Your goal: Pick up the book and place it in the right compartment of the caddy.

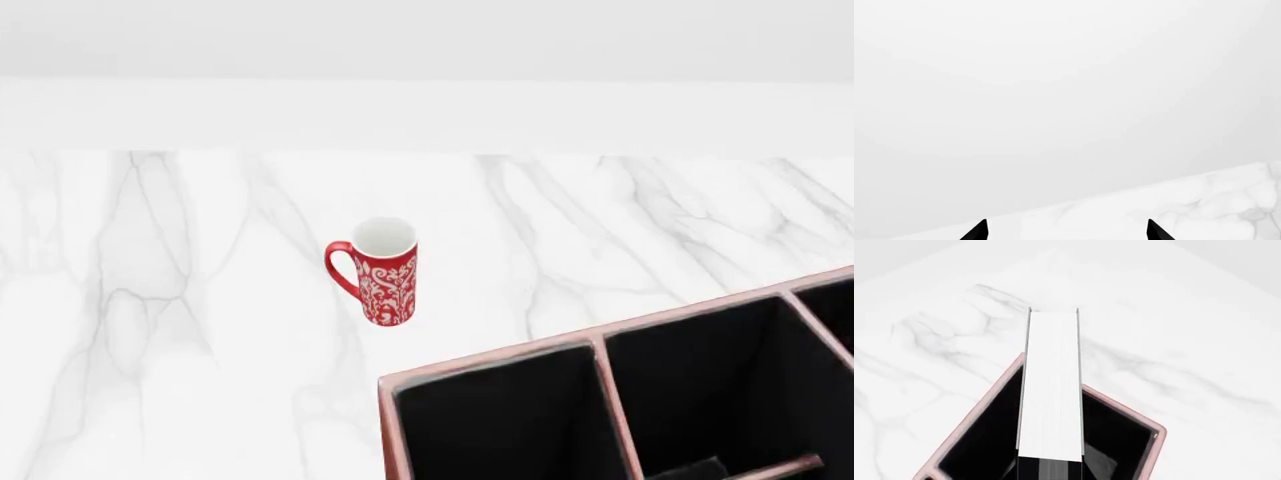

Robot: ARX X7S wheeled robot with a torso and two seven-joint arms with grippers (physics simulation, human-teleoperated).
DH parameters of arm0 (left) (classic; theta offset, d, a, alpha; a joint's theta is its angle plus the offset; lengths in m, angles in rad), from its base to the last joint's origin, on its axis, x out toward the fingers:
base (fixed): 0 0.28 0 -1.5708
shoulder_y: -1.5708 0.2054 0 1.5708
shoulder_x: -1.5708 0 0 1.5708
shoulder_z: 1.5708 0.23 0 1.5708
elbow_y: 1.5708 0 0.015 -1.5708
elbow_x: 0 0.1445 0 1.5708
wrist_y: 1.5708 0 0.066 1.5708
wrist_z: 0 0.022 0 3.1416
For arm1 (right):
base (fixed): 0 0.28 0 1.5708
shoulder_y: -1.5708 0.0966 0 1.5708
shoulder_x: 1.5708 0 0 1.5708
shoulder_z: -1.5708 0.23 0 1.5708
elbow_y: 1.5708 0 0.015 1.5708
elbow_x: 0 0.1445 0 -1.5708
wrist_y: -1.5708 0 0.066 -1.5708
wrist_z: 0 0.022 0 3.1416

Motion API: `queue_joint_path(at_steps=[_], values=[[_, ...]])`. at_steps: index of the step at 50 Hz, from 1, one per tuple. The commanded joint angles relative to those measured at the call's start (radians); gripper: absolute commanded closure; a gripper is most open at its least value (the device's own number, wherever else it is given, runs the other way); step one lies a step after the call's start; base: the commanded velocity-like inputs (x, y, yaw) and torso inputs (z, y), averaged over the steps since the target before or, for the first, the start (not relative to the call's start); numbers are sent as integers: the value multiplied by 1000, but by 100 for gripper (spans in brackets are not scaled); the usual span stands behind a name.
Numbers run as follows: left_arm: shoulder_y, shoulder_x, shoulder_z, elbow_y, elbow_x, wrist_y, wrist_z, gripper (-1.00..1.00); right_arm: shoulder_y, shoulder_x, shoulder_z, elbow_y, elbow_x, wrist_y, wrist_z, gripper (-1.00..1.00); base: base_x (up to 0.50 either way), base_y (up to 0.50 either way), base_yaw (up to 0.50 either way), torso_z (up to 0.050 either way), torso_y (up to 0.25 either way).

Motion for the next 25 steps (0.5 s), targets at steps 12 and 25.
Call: queue_joint_path(at_steps=[12,25], values=[[-4,-11,17,8,3,-10,-10,-100,-30,-23,-22,-2,-113,-28,-134,100,0,0,0,1,2],[-6,-17,24,15,1,-17,-15,-100,-46,-20,-19,-14,-111,-33,-168,-100,0,0,0,0,0]])
